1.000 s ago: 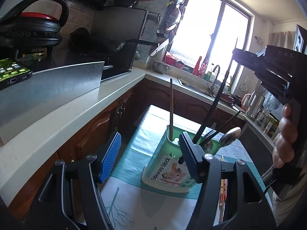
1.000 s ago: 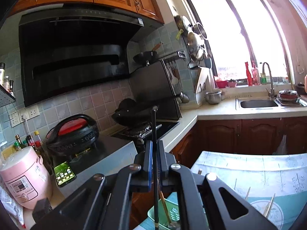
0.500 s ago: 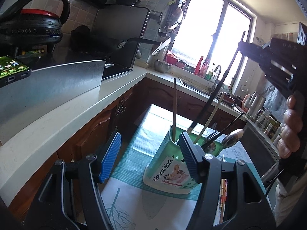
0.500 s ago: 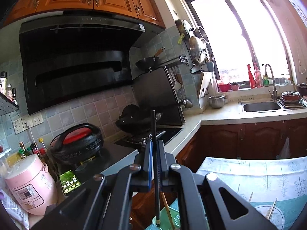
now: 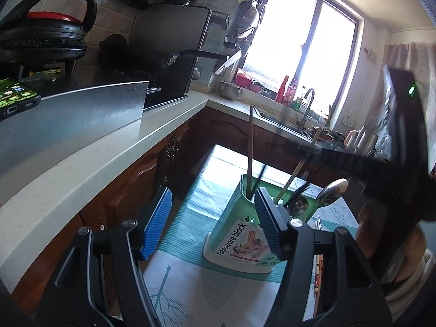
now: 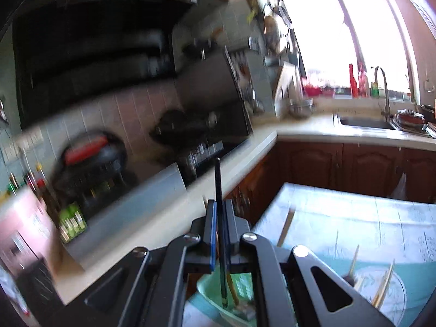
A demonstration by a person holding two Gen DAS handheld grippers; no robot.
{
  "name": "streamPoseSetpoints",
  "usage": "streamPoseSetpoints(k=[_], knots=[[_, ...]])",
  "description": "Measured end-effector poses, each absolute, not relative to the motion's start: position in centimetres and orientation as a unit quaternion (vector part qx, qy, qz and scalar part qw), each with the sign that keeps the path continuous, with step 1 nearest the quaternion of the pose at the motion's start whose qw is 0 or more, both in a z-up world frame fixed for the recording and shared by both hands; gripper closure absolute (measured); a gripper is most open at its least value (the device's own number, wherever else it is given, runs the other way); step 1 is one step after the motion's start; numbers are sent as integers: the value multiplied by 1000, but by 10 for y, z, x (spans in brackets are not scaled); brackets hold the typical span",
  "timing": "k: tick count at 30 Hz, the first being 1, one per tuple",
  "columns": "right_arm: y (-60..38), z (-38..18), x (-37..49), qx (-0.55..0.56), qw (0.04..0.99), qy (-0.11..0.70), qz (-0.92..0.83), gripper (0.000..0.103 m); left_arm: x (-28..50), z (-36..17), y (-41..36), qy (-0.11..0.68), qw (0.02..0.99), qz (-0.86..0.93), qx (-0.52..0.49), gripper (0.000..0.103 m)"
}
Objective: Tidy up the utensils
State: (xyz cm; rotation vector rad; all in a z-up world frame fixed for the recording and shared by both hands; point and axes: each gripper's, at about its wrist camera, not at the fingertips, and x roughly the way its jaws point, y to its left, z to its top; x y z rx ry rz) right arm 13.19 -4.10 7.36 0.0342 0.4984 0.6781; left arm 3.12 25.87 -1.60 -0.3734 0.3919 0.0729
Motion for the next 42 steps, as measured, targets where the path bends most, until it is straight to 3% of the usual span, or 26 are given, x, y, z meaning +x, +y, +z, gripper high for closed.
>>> streamPoseSetpoints(k=[4, 8, 9, 19, 35, 42], knots=[[-32, 41, 134, -31, 902, 299, 311, 96, 32, -15, 255, 196, 963, 31, -181, 42], [-54, 46, 130, 12, 903, 294, 313, 62, 34, -14, 250, 199, 964, 22, -175, 42], [-59, 48, 128, 21, 904, 289, 314, 61, 34, -13, 248, 200, 964, 20, -174, 42], [-121, 65, 98, 76, 906, 266, 319, 61, 30, -4, 213, 202, 967, -14, -154, 27], [-237, 21, 71, 110, 912, 336, 209, 61, 42, -10, 105, 246, 961, -88, -89, 24], [-294, -8, 83, 151, 904, 370, 155, 61, 76, -25, 44, 304, 942, -129, -50, 24]])
